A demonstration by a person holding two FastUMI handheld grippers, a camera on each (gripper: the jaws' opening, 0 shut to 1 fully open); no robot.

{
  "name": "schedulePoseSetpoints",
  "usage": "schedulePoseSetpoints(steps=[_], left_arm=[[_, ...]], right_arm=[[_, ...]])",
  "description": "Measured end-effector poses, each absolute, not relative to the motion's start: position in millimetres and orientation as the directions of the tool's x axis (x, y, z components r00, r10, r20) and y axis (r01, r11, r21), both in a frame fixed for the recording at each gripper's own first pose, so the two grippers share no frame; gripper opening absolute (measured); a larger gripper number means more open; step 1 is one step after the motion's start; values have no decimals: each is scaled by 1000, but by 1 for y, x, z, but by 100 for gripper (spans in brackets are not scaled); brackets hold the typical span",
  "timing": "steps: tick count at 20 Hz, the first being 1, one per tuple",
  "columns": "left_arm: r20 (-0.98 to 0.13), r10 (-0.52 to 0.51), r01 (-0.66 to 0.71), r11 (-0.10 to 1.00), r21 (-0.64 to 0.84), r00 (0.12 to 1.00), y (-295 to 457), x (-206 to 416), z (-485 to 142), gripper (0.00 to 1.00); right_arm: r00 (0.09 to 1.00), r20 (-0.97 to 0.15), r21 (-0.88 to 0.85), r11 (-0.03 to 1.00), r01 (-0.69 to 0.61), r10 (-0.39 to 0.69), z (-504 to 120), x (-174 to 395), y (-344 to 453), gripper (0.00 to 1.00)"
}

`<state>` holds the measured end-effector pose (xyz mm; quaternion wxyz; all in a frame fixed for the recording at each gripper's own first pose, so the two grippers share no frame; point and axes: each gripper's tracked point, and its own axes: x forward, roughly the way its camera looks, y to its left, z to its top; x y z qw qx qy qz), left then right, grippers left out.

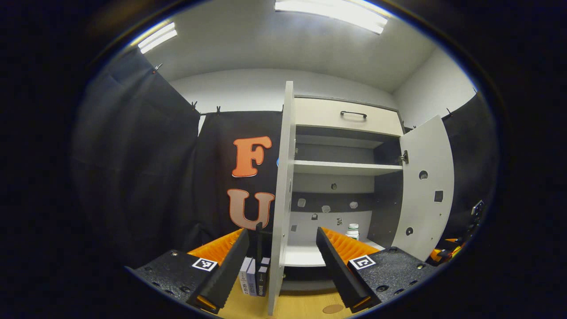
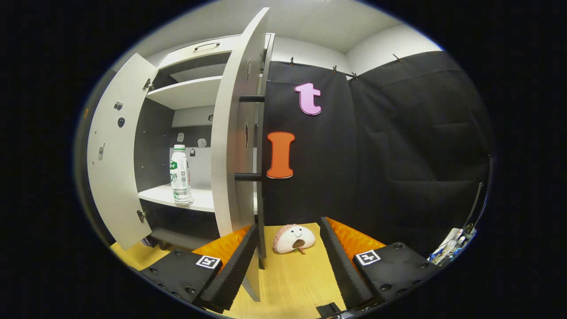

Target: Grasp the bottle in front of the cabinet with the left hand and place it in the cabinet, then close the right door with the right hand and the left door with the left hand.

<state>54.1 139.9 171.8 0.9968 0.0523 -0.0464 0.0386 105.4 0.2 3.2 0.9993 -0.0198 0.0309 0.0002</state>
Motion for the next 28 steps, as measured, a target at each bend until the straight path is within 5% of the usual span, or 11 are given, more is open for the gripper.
schedulePoseSetpoints(steps=[3,4,5,8,9,10,28], left_arm=[[83,69,-76,994,81,994,139,59,165,93],[80,68,-75,994,77,994,139,60,164,93],[79,71,-77,994,75,994,141,61,163,93],[74,75,-81,994,72,994,142,62,160,93],[73,76,-81,994,71,994,142,63,160,93],[74,77,-83,994,69,994,142,63,160,93],[84,163,-171,981,94,983,173,60,159,93]], right_arm=[[998,-65,-23,999,-23,22,2,105,12,94],[997,-66,-24,999,-28,27,2,105,14,87],[997,-67,-24,999,-32,30,2,105,16,94],[997,-66,-22,999,-48,47,2,105,24,94],[996,-67,-20,998,-59,58,2,105,29,87],[995,-68,-19,997,-72,71,2,105,34,94],[972,-73,2,975,-222,221,4,132,111,88]])
